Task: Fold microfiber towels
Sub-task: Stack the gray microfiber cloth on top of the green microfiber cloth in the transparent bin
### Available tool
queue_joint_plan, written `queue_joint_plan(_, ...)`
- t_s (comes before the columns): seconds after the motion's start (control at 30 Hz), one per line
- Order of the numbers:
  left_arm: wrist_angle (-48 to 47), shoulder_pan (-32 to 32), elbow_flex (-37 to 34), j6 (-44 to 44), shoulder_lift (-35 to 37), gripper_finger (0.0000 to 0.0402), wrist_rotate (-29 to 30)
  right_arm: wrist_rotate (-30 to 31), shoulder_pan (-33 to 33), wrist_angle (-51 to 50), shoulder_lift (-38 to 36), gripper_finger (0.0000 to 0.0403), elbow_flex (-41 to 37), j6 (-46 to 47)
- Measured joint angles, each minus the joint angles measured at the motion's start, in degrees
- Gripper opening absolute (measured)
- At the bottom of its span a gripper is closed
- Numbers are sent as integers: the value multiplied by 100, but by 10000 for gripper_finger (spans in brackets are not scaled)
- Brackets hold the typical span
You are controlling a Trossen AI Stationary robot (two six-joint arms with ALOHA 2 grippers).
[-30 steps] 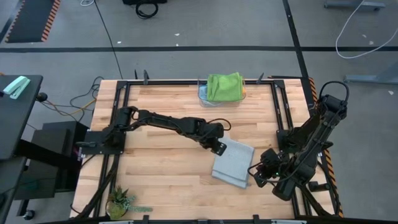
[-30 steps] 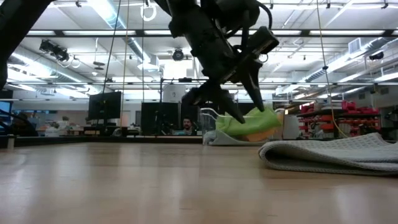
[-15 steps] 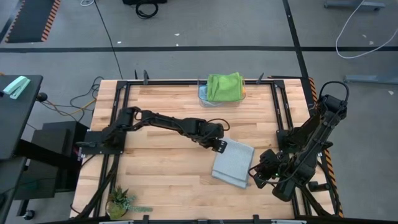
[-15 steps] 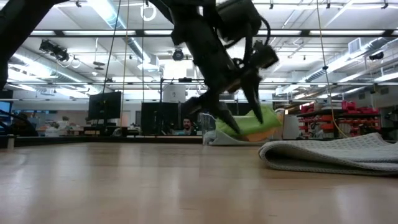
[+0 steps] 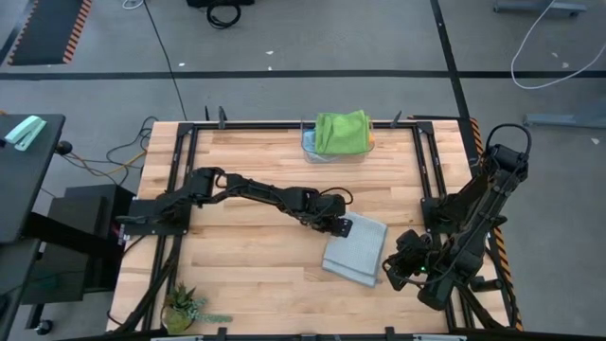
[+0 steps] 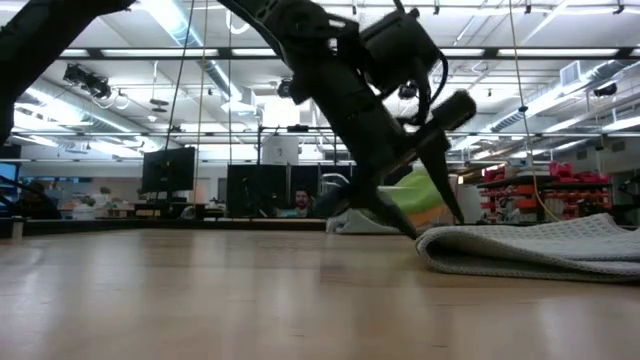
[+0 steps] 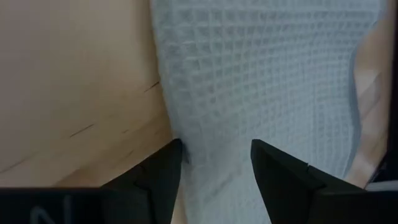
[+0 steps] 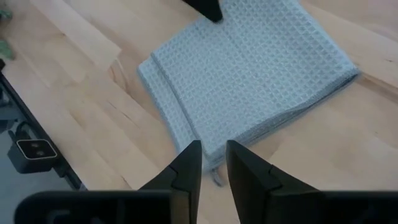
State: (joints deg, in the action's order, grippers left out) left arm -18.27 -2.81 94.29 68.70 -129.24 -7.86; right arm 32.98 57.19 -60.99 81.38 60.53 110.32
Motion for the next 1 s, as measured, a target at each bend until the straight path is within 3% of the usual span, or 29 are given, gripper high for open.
queue_joint_plan(0.37, 576, -85, 12, 316, -292, 200, -385, 45, -1, 74, 0, 82, 0, -66)
queue_joint_plan(1.0, 335, -156, 18, -33, -372, 209, -731, 62, -1, 231, 0, 82, -4, -101)
